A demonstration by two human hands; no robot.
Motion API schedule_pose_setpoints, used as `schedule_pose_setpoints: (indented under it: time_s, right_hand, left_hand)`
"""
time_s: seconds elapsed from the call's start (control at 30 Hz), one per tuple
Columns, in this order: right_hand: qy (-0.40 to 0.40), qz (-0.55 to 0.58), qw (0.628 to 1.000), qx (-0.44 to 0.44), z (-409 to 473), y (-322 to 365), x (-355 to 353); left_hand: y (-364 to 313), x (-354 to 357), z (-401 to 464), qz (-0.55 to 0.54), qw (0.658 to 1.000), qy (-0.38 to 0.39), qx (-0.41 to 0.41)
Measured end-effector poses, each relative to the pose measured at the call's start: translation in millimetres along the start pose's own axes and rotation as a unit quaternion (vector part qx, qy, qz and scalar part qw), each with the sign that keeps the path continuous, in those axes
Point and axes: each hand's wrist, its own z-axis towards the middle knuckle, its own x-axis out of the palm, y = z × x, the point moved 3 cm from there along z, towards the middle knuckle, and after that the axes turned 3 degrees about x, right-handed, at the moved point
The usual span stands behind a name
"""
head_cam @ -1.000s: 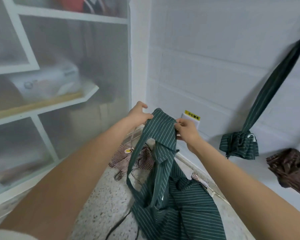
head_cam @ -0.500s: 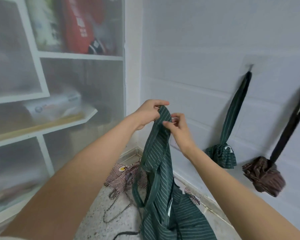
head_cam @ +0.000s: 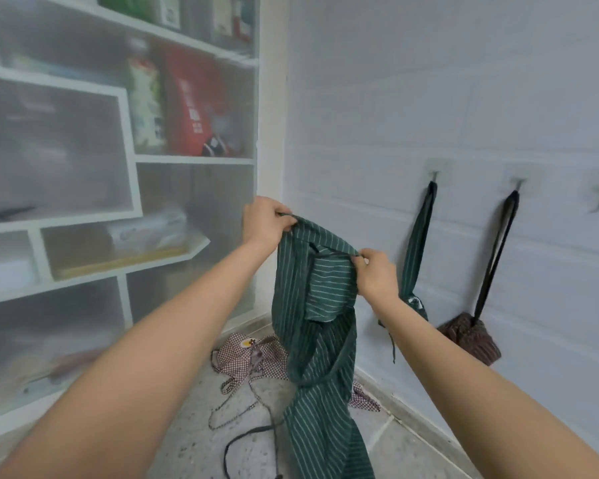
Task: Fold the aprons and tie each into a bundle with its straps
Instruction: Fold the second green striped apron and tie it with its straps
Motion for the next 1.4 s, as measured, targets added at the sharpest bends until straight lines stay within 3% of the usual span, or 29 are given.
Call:
schedule_pose_setpoints:
  time_s: [0.17,0.23,0.33,0.47,0.57,0.73,0.87,0.93,1.0,1.13,1.33,1.4]
  right_hand:
    - [0.007,-0.038,0.997,-0.062,-40.5,23.4,-26.6]
    - [0.046,-0.009,0.996,-0.072,-55.3,40.5,-34.9]
    - [0.18,0.056,0.981,-0.04,-77.3,68.0,-43.5]
    - [0.376,0.019,0.925,-0.043,-100.7,101.1,-54.8]
    - [0.345,-0.004,0.935,-0.086,-108.2,119.7,-54.6]
    - [0.256,0.021,0.955,-0.149,-130.4,154.0,-36.2]
    - [0.205,-0.002,0.963,-0.174,-140.2,179.6,-16.1]
    - [0.222,0.031,0.963,-0.15,-145.1,192.3,-9.4]
    - [0.27,-0.023,0.951,-0.151,-157.8,204.2,-8.2]
    - [0.342,-0.172,0.911,-0.155,-177.0,210.5,-2.7]
    - [0.242,-0.1,0.961,-0.086,-176.3,194.8,4.3]
    - [0.243,-0.039,0.968,-0.048,-185.1,194.3,8.8]
  left_hand:
    - [-20.9,-39.5,-43.3,0.019,0.998,-0.039,-0.047]
    - [-27.0,-59.6,-55.7,0.051,0.996,-0.056,-0.053]
    - [-33.7,-91.4,-73.9,0.066,0.991,-0.077,-0.085]
    - [-42.3,-133.1,-96.5,0.097,0.988,-0.088,-0.086]
    - [-42.7,-161.6,-118.5,0.123,0.987,-0.078,-0.066]
    - [-40.0,-202.6,-150.4,0.132,0.991,0.027,-0.008]
    - [-44.6,-234.2,-162.3,0.195,0.978,0.062,-0.043]
    - [-47.5,-246.8,-169.5,0.264,0.959,0.08,-0.069]
    - [-47.5,-257.7,-175.9,0.293,0.95,0.081,-0.077]
    - [-37.6,-276.9,-182.7,0.233,0.968,0.04,-0.082]
    - [-35.0,-306.1,-192.5,0.024,0.994,0.052,-0.09]
    - [-36.0,-314.7,-195.3,-0.014,0.997,0.022,-0.079]
